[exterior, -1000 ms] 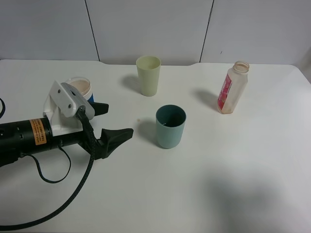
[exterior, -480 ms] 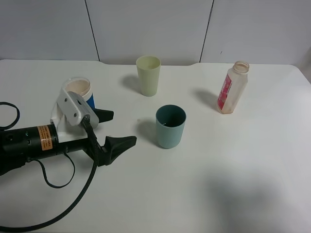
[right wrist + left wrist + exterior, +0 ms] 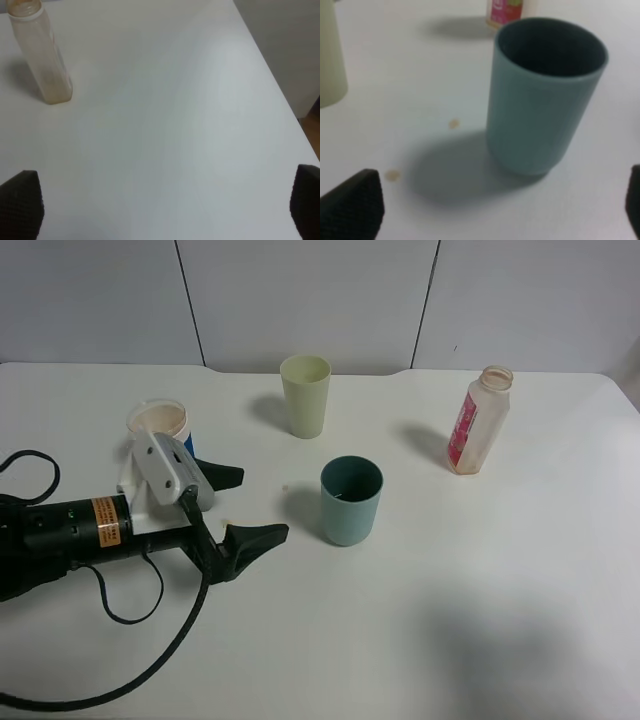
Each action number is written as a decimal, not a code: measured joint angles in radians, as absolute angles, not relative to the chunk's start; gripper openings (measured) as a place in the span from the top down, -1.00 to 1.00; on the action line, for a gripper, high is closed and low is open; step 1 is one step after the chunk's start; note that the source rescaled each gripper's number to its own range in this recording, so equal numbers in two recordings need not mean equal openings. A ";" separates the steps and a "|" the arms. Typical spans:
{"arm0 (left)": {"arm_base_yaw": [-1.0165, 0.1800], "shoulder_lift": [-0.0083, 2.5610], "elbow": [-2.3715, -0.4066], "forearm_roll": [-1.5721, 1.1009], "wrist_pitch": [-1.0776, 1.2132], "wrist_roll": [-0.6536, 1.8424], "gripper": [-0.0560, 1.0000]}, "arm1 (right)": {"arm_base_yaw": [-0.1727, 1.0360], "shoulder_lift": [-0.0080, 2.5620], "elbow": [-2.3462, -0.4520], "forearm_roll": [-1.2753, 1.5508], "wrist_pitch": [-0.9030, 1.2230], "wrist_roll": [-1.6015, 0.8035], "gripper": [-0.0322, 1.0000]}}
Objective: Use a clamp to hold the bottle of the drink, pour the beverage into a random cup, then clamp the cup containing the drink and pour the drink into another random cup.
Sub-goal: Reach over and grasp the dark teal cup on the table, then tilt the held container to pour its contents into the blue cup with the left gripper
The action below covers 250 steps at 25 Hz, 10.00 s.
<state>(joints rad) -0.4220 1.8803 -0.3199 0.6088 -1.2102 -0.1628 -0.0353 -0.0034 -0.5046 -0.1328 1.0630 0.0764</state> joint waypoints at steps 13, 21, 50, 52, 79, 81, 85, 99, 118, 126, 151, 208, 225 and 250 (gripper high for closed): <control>-0.571 2.037 -0.425 0.544 -1.209 -0.125 -0.87 | -0.035 -0.003 -0.505 -0.133 1.063 0.076 -0.95; -0.571 2.086 -0.507 0.520 -1.209 -0.122 -0.87 | -0.035 -0.003 -0.505 -0.133 1.063 0.076 -0.95; -0.642 2.217 -0.709 0.474 -1.209 -0.122 -0.87 | -0.035 -0.003 -0.505 -0.133 1.063 0.076 -0.95; -0.642 2.227 -0.730 0.477 -1.209 -0.122 -0.87 | -0.035 -0.003 -0.505 -0.133 1.063 0.076 -0.95; -0.700 2.257 -0.789 0.462 -1.209 -0.133 -0.69 | -0.035 -0.003 -0.505 -0.133 1.063 0.076 -0.95; -0.700 2.257 -0.789 0.461 -1.209 -0.133 -0.69 | -0.035 -0.003 -0.505 -0.133 1.063 0.076 -0.95; -0.700 2.257 -0.789 0.461 -1.209 -0.133 -0.63 | -0.035 -0.003 -0.505 -0.133 1.063 0.076 -0.95; -0.700 2.257 -0.789 0.474 -1.209 -0.107 0.88 | -0.035 -0.003 -0.505 -0.133 1.063 0.076 -0.95; -0.700 2.123 -0.761 0.400 -1.199 -0.126 0.88 | -0.035 -0.003 -0.505 -0.133 1.063 0.076 -0.95; -0.644 2.002 -0.644 0.342 -1.200 -0.118 0.88 | -0.035 -0.003 -0.505 -0.133 1.063 0.076 -0.95; -0.279 1.697 -0.480 0.360 -1.199 -0.070 0.88 | -0.035 -0.003 -0.505 -0.133 1.063 0.076 -0.95; 0.254 1.618 -0.589 0.726 -0.646 0.094 0.88 | -0.035 -0.003 -0.505 -0.133 1.063 0.076 -0.95; 0.140 1.629 -0.678 0.802 -0.522 0.107 0.88 | -0.035 -0.003 -0.505 -0.133 1.063 0.076 -0.95; 0.067 1.629 -0.711 0.856 -0.391 0.197 0.88 | -0.035 -0.003 -0.505 -0.133 1.063 0.076 -0.95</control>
